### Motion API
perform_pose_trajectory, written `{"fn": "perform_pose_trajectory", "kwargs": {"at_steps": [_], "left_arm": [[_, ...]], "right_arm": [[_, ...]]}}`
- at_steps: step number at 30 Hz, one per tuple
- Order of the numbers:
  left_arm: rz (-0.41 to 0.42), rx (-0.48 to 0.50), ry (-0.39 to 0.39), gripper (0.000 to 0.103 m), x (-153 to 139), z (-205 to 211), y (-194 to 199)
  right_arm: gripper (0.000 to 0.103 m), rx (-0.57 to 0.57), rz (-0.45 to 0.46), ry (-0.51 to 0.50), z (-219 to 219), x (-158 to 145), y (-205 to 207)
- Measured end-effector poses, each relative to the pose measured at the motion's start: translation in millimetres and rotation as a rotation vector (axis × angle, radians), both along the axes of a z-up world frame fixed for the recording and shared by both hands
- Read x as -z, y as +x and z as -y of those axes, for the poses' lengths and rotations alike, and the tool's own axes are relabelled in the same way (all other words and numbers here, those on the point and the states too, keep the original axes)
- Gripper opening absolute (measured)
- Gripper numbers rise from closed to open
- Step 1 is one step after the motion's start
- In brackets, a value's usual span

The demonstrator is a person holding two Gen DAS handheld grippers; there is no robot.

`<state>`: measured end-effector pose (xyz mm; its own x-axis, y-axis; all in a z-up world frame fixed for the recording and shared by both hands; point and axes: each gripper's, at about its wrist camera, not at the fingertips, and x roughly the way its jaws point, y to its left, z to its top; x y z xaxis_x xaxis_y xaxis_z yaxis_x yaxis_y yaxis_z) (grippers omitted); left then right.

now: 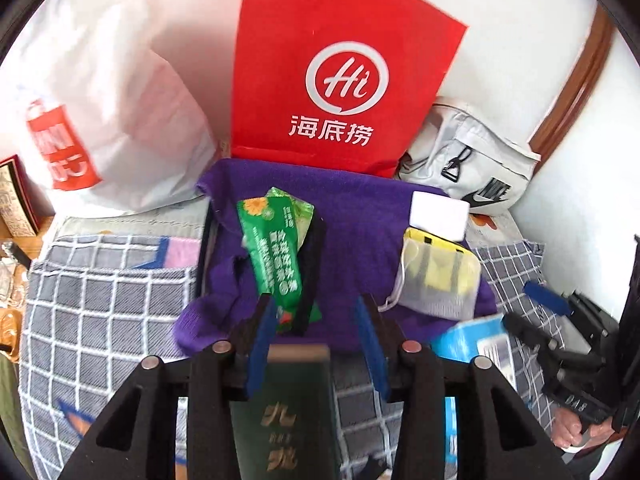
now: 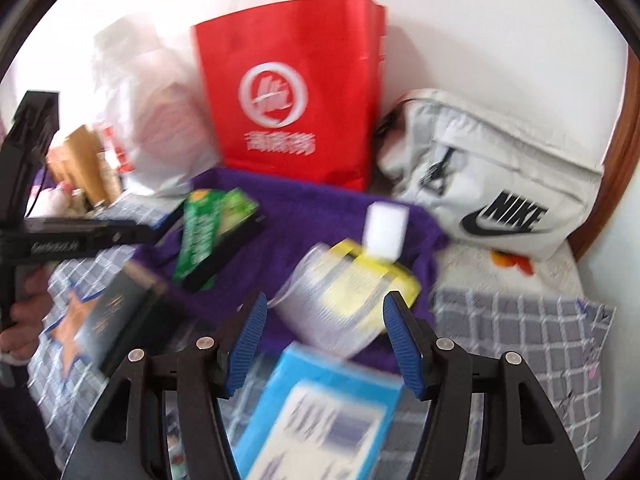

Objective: Organize soft objects
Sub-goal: 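Move both open tools back toward the gloves on the bed, then grasp the green-white knit glove with the right tool while the left tool grasps the white glove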

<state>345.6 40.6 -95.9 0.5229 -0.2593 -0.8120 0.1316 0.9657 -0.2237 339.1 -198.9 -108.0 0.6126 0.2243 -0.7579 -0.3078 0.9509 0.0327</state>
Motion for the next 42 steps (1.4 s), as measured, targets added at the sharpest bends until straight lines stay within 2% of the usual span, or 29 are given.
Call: {"fn": "perform_pose_trajectory", "kwargs": {"at_steps": [12, 22, 24, 26, 28, 30, 32, 34, 35, 42], "left_arm": [[0.02, 0.007, -0.035, 0.041, 2.7, -56.1, -88.4], [0.018, 0.043, -0.036, 0.041, 9.9, -74.3, -126.8], [0.011, 0.052, -0.04, 0.041, 11.3, -72.3, -129.6], [0.011, 0.066, -0.043, 0.041, 12.0, -69.0, -133.1], [0.008, 0.081, -0.034, 0.041, 14.7, -63.4, -136.9], [-0.001, 0.095, -0.02, 0.041, 18.9, -55.4, -141.9], [-0.004, 0.11, -0.014, 0.041, 22.1, -49.0, -148.1], [-0.014, 0.121, -0.019, 0.041, 25.8, -41.1, -154.5], [-0.015, 0.126, -0.021, 0.041, 27.3, -36.9, -157.3], [-0.04, 0.131, -0.037, 0.041, 47.9, -0.6, -172.2]], "right_arm": [[0.06, -0.051, -0.149, 0.047, -44.2, 28.0, -108.9], [0.06, -0.074, -0.278, 0.025, -81.9, 69.1, -155.3], [0.064, -0.082, -0.301, 0.039, -85.6, 74.8, -164.3], [0.074, -0.092, -0.313, 0.015, -91.7, 81.8, -174.8], [0.074, -0.08, -0.296, -0.028, -96.0, 89.4, -184.0], [0.066, -0.063, -0.283, -0.041, -95.5, 94.5, -193.4], [0.032, -0.043, -0.24, -0.033, -89.3, 90.3, -207.3], [0.02, -0.027, -0.234, 0.009, -78.4, 85.7, -215.0], [0.017, -0.009, -0.221, 0.019, -70.3, 82.4, -219.9], [0.016, 0.062, -0.151, 0.028, -20.0, 66.9, -232.4]]}}
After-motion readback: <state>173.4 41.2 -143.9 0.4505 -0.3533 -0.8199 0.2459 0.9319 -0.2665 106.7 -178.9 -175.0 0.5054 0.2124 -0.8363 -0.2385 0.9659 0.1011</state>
